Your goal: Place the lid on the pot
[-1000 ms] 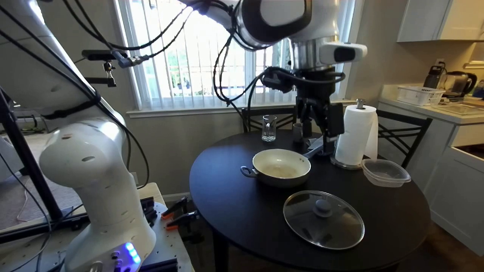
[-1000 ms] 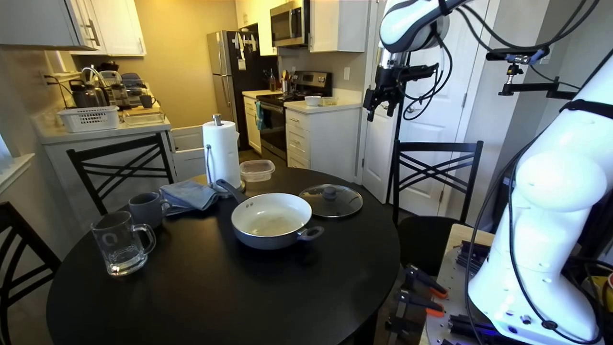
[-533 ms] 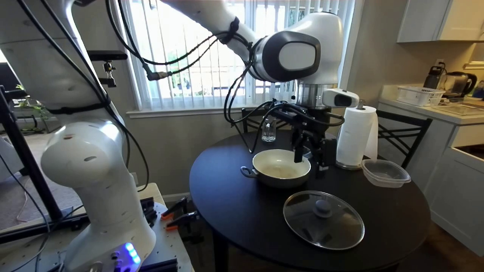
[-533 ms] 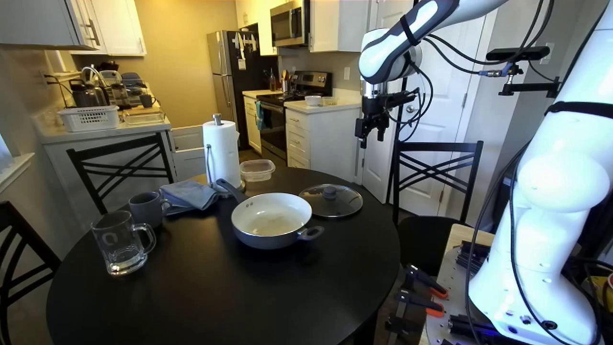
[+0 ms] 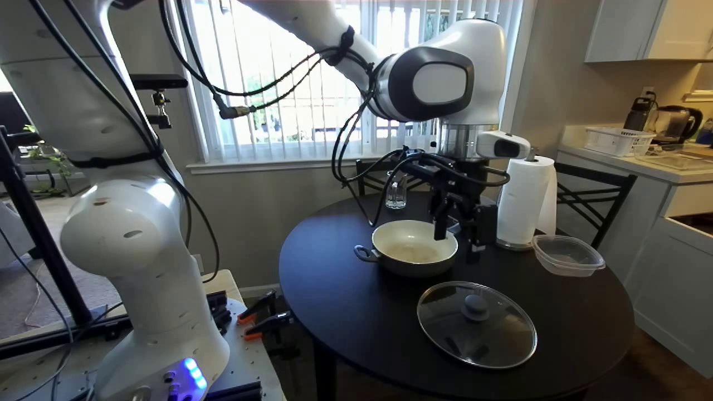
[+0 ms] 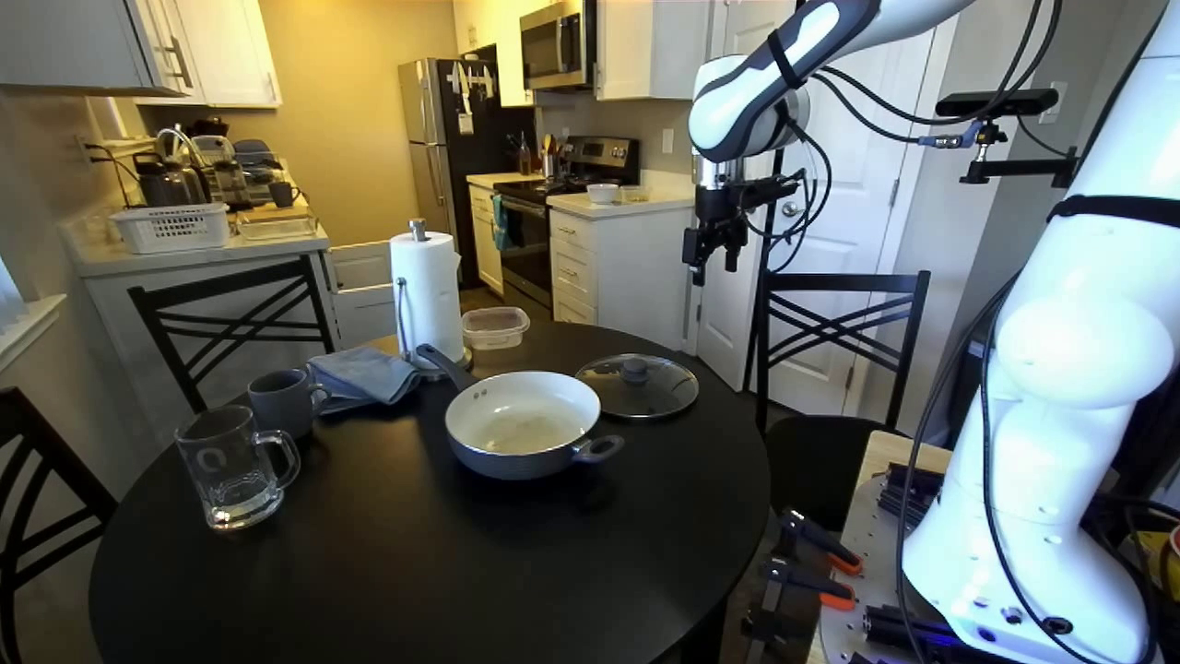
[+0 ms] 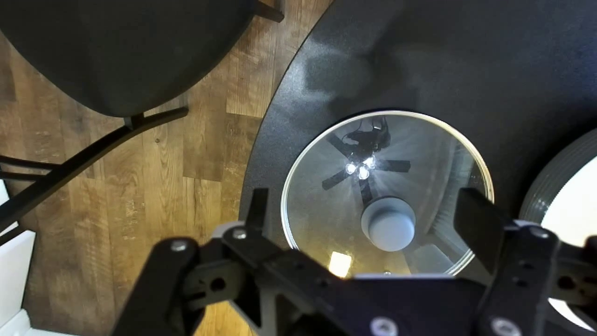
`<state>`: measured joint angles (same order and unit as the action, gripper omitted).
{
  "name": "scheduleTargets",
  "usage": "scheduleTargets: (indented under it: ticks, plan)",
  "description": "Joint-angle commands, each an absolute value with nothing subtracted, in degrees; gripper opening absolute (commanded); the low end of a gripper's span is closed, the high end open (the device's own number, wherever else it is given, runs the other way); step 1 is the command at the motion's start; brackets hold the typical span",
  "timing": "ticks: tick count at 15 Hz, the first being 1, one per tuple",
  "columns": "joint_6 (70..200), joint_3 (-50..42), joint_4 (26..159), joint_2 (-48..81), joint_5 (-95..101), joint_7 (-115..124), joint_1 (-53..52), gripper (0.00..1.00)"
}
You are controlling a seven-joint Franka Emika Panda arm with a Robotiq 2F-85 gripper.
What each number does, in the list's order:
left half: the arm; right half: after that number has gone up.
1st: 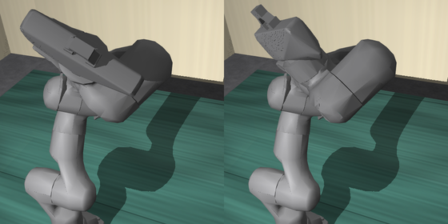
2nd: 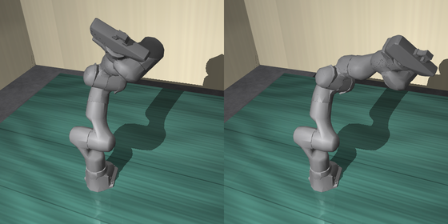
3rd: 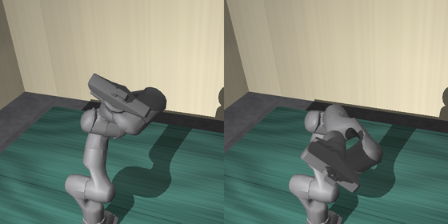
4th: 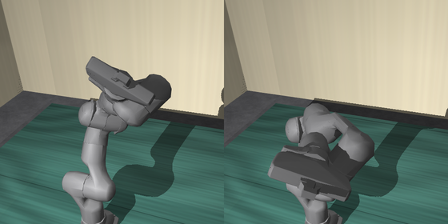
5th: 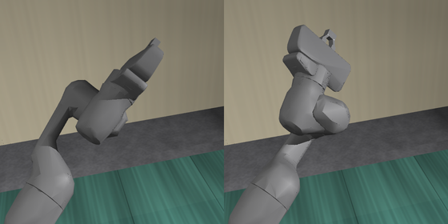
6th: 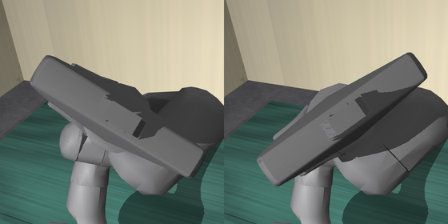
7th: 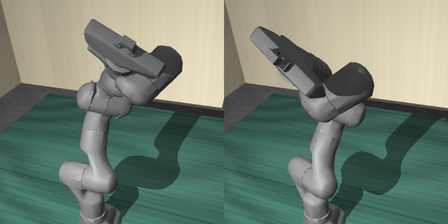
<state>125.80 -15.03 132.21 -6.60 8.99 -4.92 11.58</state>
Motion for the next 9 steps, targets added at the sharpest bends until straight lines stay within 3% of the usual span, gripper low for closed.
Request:
scheduleTargets:
  ticks: [1,9]
  plan:
    - [131.47,-14.20,131.56,-3.27,6.63,-6.21,11.53,1.00]
    - [142.03,-10.21,123.40,14.44,-8.29,-16.12,12.30,1.00]
